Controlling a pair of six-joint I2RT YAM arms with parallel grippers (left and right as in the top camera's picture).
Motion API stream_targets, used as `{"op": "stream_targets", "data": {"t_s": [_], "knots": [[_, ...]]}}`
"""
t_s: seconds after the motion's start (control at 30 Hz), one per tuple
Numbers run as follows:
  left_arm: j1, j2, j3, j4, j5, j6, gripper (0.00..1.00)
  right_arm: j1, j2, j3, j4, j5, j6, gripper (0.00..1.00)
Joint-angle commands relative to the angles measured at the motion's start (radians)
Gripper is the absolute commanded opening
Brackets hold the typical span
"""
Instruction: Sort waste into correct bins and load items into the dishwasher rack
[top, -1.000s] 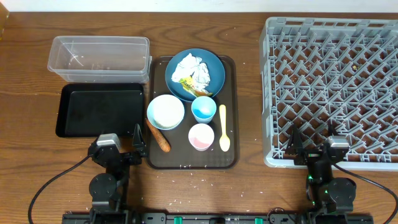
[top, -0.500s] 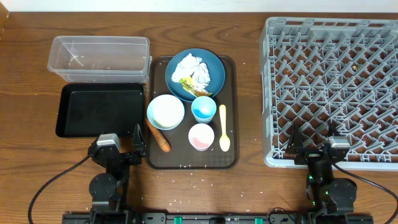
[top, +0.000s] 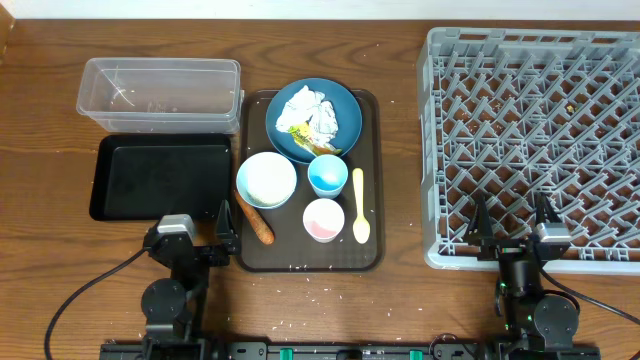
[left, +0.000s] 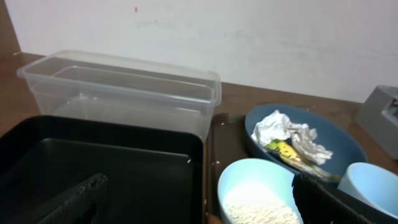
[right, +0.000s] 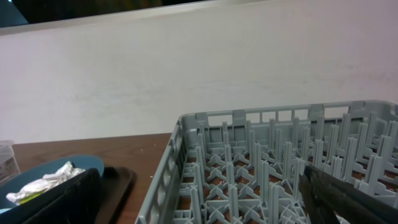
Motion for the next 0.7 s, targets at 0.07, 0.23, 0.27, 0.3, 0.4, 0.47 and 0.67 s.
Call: {"op": "stream_targets", "data": {"t_s": [0.07,0.23,0.27,0.3,0.4,0.47,0.67], "knots": [[-0.002,0.067,0.114,0.002,0.018,0.009,0.95,0.013,0.029,0.059,0.005,-0.008,-0.027,0.99],[-0.002,0.175,0.189,0.001,0.028,0.009,0.95,0.013,0.095,0.109,0.005,-0.008,-0.055,0.99],[-0.002,0.198,0.206,-0.001,0.036,0.009,0.95,0.013,0.113,0.123,0.005,-0.008,-0.072,0.99],[-0.002,0.226,0.226,-0.002,0.047,0.009,0.95,0.013,0.133,0.139,0.005,-0.008,-0.089,0.99],[-0.002,0.315,0.294,-0.020,0.056,0.009,0.95,0.013,0.201,0.194,0.005,-0.007,-0.102,0.99],[-0.002,0.374,0.349,-0.053,0.055,0.009,0.95,0.013,0.248,0.232,0.005,-0.008,-0.101,0.99],[-0.002,0.573,0.531,-0.166,0.060,0.010,0.95,0.013,0.421,0.372,0.005,-0.009,-0.101,0.99]]}}
